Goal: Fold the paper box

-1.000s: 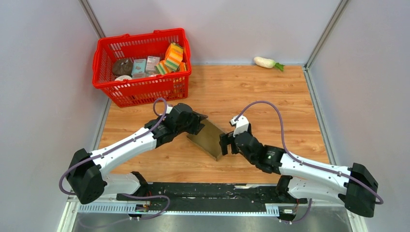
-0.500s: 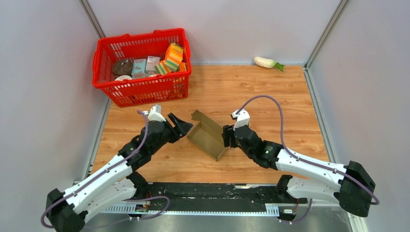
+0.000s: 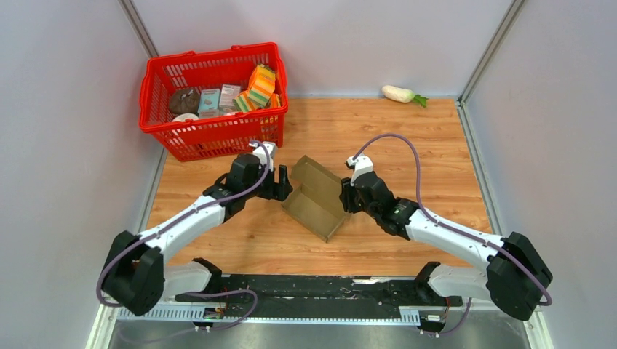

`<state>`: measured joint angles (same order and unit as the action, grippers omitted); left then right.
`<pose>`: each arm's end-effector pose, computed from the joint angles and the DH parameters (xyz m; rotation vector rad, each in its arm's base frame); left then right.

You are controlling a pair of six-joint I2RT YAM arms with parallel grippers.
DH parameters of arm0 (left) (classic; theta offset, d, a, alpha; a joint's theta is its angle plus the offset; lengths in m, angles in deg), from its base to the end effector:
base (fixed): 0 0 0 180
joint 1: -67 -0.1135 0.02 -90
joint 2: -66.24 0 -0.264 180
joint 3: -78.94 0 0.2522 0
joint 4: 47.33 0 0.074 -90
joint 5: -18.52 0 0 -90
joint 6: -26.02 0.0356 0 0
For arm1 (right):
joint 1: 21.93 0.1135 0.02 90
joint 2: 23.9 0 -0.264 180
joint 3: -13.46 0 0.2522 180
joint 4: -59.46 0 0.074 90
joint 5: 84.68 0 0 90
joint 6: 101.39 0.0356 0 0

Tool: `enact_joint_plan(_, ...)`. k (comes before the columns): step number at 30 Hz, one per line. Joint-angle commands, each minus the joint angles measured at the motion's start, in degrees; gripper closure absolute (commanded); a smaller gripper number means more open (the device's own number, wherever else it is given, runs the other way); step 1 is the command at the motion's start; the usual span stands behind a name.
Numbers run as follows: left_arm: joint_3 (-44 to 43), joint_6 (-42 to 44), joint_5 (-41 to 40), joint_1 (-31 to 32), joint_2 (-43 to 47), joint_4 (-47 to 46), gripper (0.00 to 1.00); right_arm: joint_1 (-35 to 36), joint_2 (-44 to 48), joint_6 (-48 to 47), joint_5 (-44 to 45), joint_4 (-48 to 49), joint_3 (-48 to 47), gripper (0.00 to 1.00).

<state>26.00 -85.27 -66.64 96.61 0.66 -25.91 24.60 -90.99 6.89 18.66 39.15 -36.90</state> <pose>0.2138 -0.1250 0.2374 0.2112 2.2155 -0.5926 0.1748 0.1725 0.2186 -0.4161 2.1830 0.3732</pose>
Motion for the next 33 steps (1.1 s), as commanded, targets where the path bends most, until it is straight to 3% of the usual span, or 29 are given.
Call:
enact_joint_plan(1,-1.87,7.76,4.91,-0.34,-7.51,-15.18,0.18,-0.38,-1.2,-2.9,-4.11,0.22,-4.53,0.67)
enact_joint_plan(10,-5.2,7.25,7.99,-3.85,-16.94,-22.06,0.18,-2.4,-2.96,-6.06,-5.78,-1.72,-7.7,0.7)
enact_joint_plan(16,-7.13,8.81,21.95,-5.61,-20.98,-26.74,0.21,-3.19,-4.98,-6.86,-8.42,-0.05,-7.7,0.7)
enact_joint_plan(18,-7.84,9.0,24.07,-5.61,-21.78,-26.82,0.31,-3.28,-5.77,-6.59,-8.42,0.04,-8.05,0.7)
enact_joint_plan(22,-6.01,7.86,20.92,-5.44,-20.3,-27.87,0.51,-3.28,-6.56,-5.02,-7.55,-0.13,-8.84,0.71)
enact_joint_plan(26,-0.56,7.06,7.78,-2.81,-14.94,-27.53,0.76,-3.28,-8.14,-0.54,-1.58,-6.43,-12.26,0.61)
enact_joint_plan(27,0.32,7.06,5.47,-2.02,-12.92,-27.61,0.77,-3.19,-8.32,1.56,-0.87,-8.03,-12.96,0.54)
enact_joint_plan(33,3.67,5.83,2.01,0.27,-9.74,-29.28,0.83,-3.37,-6.57,2.37,-1.83,-14.72,-14.38,0.46)
